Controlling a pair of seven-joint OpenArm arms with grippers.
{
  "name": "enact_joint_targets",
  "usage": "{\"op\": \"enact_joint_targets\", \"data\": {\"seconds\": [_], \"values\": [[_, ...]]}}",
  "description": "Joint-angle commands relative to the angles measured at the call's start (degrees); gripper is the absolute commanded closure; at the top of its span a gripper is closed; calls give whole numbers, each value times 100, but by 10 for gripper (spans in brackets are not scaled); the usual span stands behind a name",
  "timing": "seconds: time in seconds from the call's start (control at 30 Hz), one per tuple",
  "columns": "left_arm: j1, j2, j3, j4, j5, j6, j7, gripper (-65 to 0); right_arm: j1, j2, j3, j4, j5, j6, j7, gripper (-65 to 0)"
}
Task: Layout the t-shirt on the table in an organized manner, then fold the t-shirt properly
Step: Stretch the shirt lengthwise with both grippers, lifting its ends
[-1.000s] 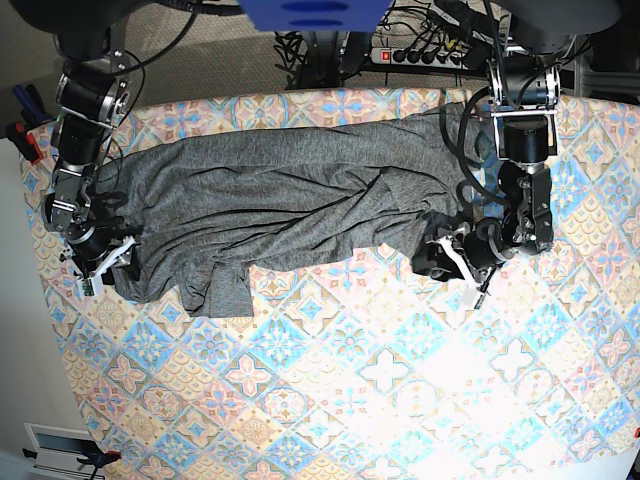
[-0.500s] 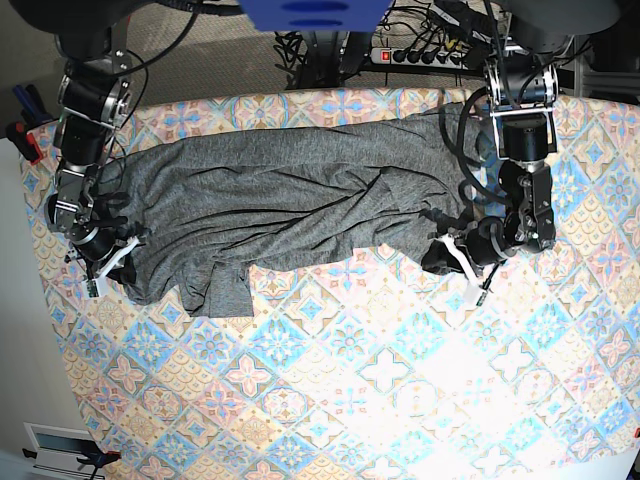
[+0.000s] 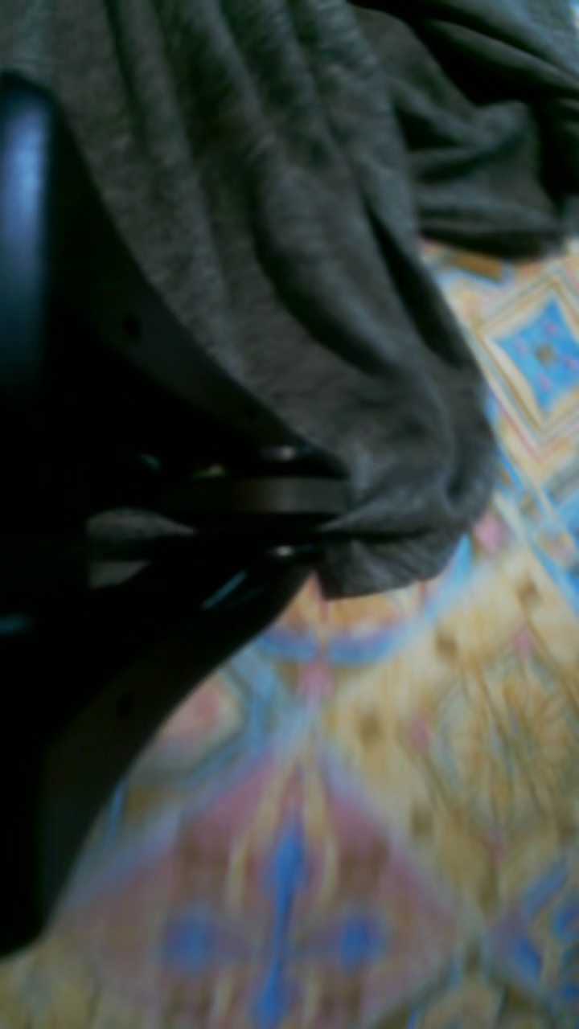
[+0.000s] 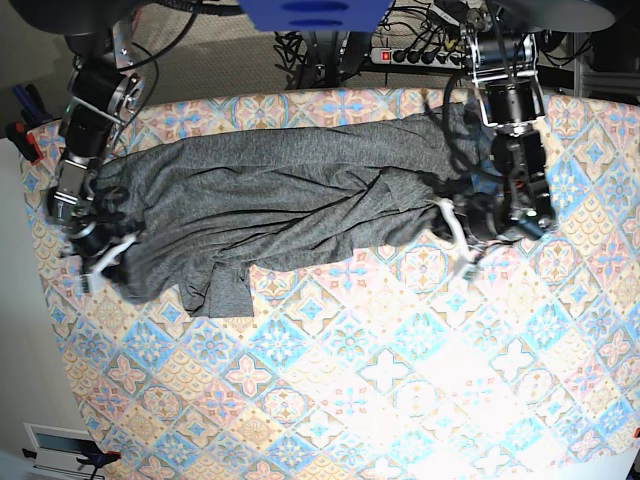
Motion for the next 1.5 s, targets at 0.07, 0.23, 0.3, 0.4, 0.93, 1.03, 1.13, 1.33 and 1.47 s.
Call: {"op": "enact_joint_targets", "data": {"seconds": [0.07,0.23,0.3,0.4,0.93,1.03,1.13,1.33,1.47], "values": [[-127,-89,-49,181,-57,7,-47,-47,169,195,138,638,139,-23,213,0],[128,-203,-49,577,-101,7,-20,-47,-200,195,164,1112,165,-23,221,0],[277,-203,-49,963,-101,7,-11,-47,-385,186,164,1359,165,-23,248,0],[488,-203,-49,1500,-101,7,-11,-47,-710,186,296,1825,165,-23,257,0],[1279,-327,-58,2862,-48,7,305,-47,-1282,-403,2125,2651,165,-15,476,0],[1473,-362,-58,2897,-57,7,288,-47,-1466,-491,2292,2616,165,-15,934,0],[1657,-370,-67,2906,-57,7,279,-47,-1633,-641,2353,2607,165,-15,1241,0],[2026,-370,-392,3275,-101,7,288,-47,-1703,-931,3039,2589,174,-15,1549,0],[2167,-370,-392,3275,-101,7,305,-47,-1703,-957,3074,2589,192,-15,1575,0]]}}
